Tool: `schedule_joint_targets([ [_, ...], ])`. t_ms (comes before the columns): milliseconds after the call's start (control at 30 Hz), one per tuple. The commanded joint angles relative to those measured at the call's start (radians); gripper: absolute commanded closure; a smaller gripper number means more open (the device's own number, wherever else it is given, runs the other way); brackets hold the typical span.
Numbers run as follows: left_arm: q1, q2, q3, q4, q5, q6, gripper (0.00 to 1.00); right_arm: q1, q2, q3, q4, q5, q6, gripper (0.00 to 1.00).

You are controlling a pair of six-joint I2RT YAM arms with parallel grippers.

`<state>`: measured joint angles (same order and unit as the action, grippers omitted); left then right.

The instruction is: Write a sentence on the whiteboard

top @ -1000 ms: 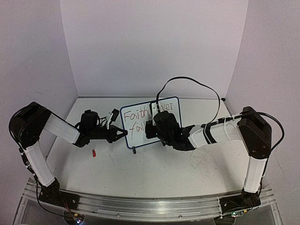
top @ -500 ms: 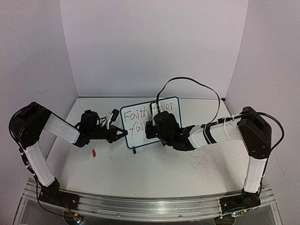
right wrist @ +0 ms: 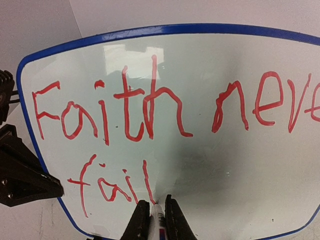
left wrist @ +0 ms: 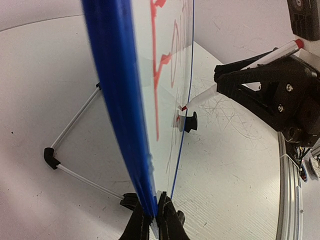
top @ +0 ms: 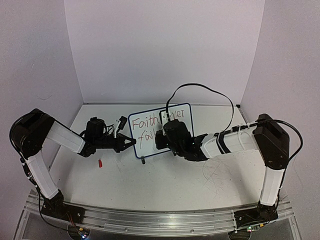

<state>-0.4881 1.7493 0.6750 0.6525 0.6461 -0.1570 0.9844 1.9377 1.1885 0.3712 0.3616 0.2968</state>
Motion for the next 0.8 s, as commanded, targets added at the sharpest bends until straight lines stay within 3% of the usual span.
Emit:
schedule_joint_targets([
  [0,-0.003,-0.001,0.016,-0.063,-0.076,0.054,1.00,-0.004,0.019,0.020,-0.029,0.060,-0.014,1.00],
  [267,-0.003,0.001,0.017,-0.064,-0.075,0.054,1.00,-0.004,-0.014,0.038,0.050,0.071,-0.045,1.00],
  [467,-0.004,0.002,0.018,-0.063,-0.075,0.054,1.00,-0.009,-0.154,-0.069,0.075,0.014,-0.019,1.00],
  [767,-0.007,0.000,0.016,-0.065,-0.078,0.056,1.00,-0.048,-0.082,-0.052,0.101,-0.070,0.018,1.00],
])
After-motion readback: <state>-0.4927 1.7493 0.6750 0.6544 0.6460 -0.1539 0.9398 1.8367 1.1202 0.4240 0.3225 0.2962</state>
